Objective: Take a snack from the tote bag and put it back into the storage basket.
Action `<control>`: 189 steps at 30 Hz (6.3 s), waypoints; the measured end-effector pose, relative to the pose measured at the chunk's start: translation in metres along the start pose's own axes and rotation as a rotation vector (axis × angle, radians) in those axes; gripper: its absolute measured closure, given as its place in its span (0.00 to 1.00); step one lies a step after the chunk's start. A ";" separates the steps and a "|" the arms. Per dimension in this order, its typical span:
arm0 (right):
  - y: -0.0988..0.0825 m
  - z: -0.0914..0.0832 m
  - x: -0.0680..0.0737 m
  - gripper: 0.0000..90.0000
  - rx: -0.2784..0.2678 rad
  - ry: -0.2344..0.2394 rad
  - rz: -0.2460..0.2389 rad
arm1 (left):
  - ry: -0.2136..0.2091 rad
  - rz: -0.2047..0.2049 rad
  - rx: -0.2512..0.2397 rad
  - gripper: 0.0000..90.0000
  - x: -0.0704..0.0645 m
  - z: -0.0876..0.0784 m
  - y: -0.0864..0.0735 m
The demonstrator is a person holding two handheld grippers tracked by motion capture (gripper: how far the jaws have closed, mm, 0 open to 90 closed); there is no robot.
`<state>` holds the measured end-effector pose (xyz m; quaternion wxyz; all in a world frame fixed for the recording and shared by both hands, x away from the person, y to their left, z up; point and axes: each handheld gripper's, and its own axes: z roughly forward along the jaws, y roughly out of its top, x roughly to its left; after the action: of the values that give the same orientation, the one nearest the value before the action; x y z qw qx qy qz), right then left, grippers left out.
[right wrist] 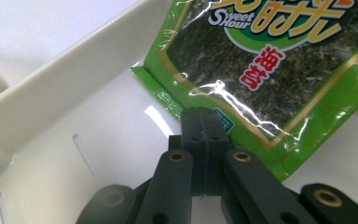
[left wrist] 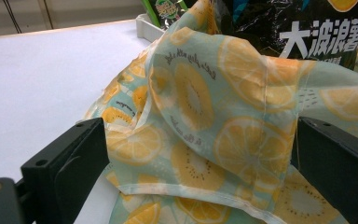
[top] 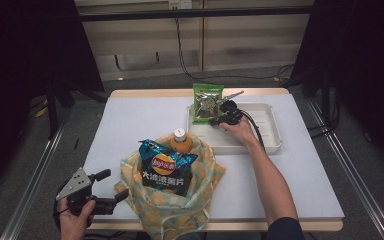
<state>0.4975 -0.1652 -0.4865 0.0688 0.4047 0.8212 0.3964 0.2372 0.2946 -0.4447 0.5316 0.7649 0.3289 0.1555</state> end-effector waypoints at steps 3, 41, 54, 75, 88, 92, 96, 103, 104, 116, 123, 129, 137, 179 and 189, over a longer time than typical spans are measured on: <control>0.001 0.004 -0.002 1.00 -0.008 -0.005 -0.003 | 0.000 0.005 0.001 0.04 0.001 0.000 0.000; 0.001 -0.060 0.035 0.66 -0.243 -0.032 -0.019 | -0.012 0.006 0.000 0.04 0.001 0.002 0.001; -0.025 -0.105 0.078 0.49 -0.343 0.047 -0.051 | 0.005 0.008 -0.002 0.04 -0.002 -0.001 0.001; -0.058 -0.149 0.145 0.47 -0.346 0.176 -0.065 | -0.013 0.033 -0.003 0.04 -0.023 0.000 0.014; -0.058 -0.153 0.175 0.34 -0.360 0.281 -0.093 | -0.050 -0.014 -0.012 0.04 -0.027 0.021 0.027; -0.056 -0.149 0.189 0.32 -0.352 0.299 -0.117 | -0.066 -0.006 -0.012 0.04 -0.031 0.017 0.021; -0.054 -0.145 0.202 0.30 -0.348 0.314 -0.141 | -0.062 0.018 0.006 0.04 -0.035 0.013 0.018; -0.049 -0.134 0.210 0.28 -0.333 0.325 -0.148 | -0.062 0.028 0.015 0.04 -0.037 0.014 0.017; -0.047 -0.132 0.210 0.28 -0.333 0.328 -0.147 | -0.075 0.028 0.012 0.04 -0.036 0.016 0.016; -0.033 -0.103 0.216 0.32 -0.275 0.391 -0.128 | -0.074 0.036 0.031 0.03 -0.034 0.018 0.013; -0.037 -0.100 0.217 0.42 -0.259 0.385 -0.106 | -0.071 0.030 0.024 0.03 -0.034 0.016 0.014; -0.038 -0.102 0.219 0.56 -0.264 0.371 -0.108 | -0.070 0.028 0.019 0.03 -0.035 0.015 0.014; -0.039 -0.104 0.223 0.76 -0.284 0.385 -0.127 | -0.076 0.031 0.023 0.03 -0.036 0.014 0.013; -0.030 -0.139 0.226 0.96 -0.456 0.399 -0.168 | -0.070 0.040 0.037 0.03 -0.036 0.014 0.012; -0.026 -0.155 0.219 0.97 -0.511 0.379 -0.155 | -0.080 0.043 0.032 0.03 -0.035 0.016 0.012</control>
<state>0.2691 -0.1091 -0.3547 0.0443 0.2296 0.7217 0.6515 0.2244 0.2573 -0.4360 0.5288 0.7856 0.2935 0.1309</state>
